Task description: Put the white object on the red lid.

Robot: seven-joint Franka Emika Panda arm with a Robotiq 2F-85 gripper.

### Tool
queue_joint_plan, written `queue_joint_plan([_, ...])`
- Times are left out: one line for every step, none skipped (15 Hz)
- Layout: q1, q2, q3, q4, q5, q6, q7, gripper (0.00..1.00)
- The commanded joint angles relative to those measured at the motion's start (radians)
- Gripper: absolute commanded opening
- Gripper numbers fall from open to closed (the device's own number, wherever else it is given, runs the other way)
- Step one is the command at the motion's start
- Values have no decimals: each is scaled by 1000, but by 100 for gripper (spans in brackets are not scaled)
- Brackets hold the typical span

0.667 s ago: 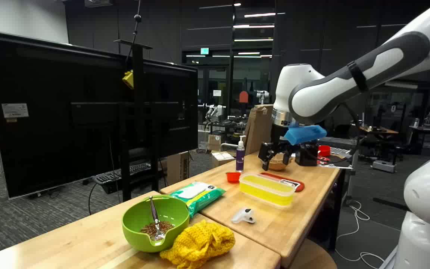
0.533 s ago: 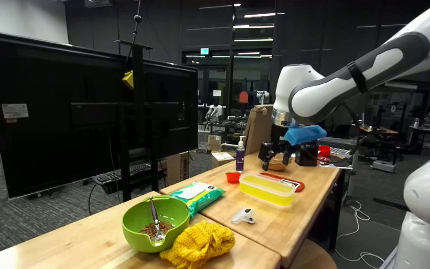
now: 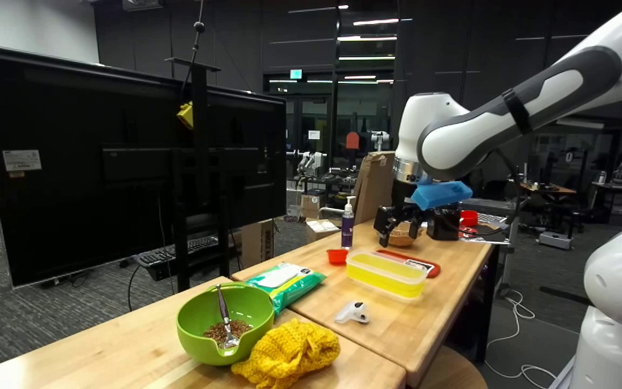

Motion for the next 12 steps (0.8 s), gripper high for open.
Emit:
queue_joint_plan([8, 1, -8, 2, -6, -4, 4, 100])
queue_joint_plan([8, 1, -9, 2, -6, -4, 4, 100])
queue_joint_plan([8, 1, -9, 2, -6, -4, 4, 100])
queue_joint_plan([13, 8, -1, 0, -6, 2, 9, 100])
queue_joint_plan([23, 23, 5, -5, 0, 18, 10, 100])
queue_joint_plan([35, 36, 7, -4, 8, 20, 6, 100])
queue_joint_plan([52, 58, 12, -5, 16, 31, 4, 100])
queue_joint_plan([70, 77, 10, -6, 28, 40, -3, 100])
queue_joint_plan([85, 101, 15, -5, 35, 47, 0, 100])
queue_joint_plan([100, 129, 20, -2, 41, 54, 2, 100])
queue_joint_plan([115, 155, 19, -1, 46, 68, -3, 100])
queue_joint_plan([129, 186, 21, 1, 50, 82, -6, 100])
